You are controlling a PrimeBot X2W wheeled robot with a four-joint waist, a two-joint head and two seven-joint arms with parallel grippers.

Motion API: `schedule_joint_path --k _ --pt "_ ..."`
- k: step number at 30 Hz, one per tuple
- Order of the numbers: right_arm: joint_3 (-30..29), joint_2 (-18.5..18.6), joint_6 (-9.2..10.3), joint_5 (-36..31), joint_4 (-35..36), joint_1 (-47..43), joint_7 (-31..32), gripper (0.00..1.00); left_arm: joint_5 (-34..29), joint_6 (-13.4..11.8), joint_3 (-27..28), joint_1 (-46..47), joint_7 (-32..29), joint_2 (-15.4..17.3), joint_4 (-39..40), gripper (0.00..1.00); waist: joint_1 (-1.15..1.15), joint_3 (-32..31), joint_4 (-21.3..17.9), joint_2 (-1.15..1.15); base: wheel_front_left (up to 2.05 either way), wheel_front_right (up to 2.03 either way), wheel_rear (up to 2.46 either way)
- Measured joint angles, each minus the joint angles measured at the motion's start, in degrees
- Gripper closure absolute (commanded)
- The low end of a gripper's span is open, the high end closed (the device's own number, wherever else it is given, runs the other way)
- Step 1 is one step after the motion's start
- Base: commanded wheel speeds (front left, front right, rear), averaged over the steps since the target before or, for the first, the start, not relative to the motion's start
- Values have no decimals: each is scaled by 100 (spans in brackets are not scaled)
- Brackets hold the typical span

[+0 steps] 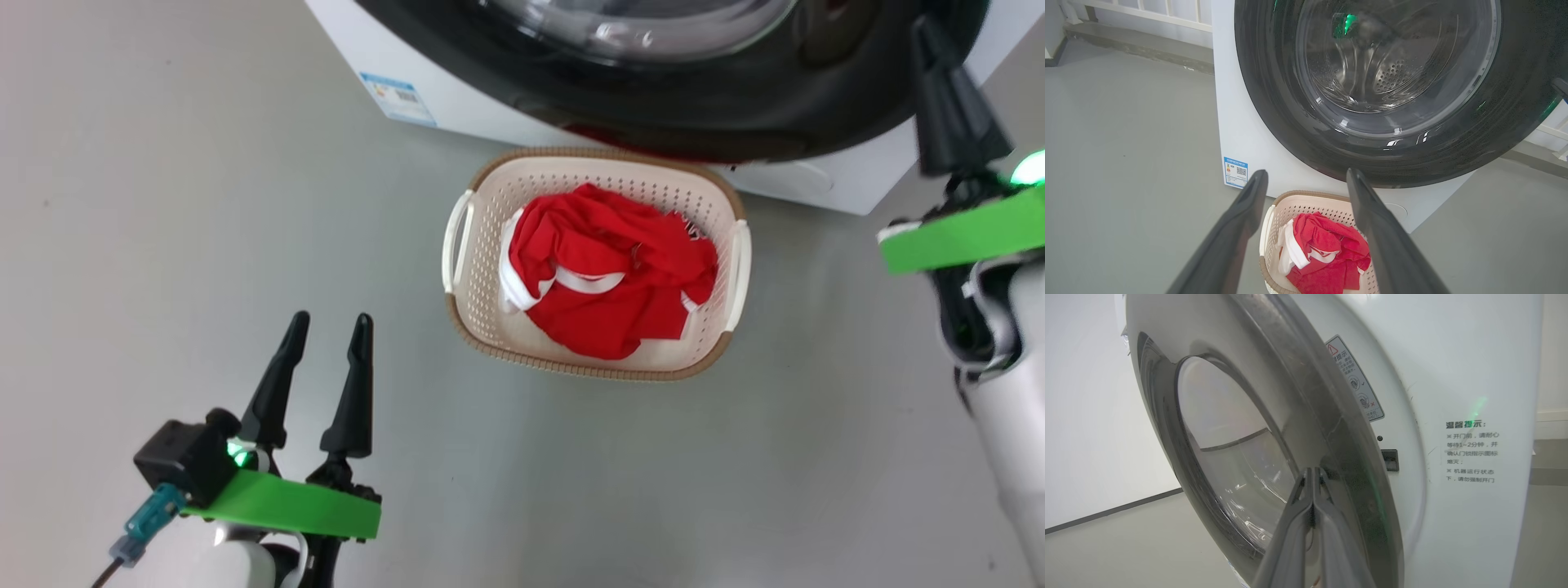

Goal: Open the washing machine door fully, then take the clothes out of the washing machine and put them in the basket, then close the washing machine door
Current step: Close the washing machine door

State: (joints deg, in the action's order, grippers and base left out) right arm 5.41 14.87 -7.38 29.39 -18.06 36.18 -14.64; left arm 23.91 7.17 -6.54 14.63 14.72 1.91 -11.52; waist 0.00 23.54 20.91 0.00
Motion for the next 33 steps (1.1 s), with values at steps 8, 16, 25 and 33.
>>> schedule_joint_path --k 8,16,25,33 --pt "-422 37 0 181 -24 598 0 100 123 -8 -97 215 0 -9 65 0 0 382 114 0 0 0 0" --pt "-610 -80 -25 180 -43 922 -24 100 189 -10 -145 363 0 -16 82 0 0 641 172 0 0 0 0" --pt "-439 -109 -16 156 -91 900 -24 100 116 -13 -116 411 0 -33 42 0 0 488 97 0 0 0 0" --pt "-29 -154 -16 182 30 -140 -23 33 -177 -9 93 177 0 -36 -99 0 0 77 -42 0 0 0 0"
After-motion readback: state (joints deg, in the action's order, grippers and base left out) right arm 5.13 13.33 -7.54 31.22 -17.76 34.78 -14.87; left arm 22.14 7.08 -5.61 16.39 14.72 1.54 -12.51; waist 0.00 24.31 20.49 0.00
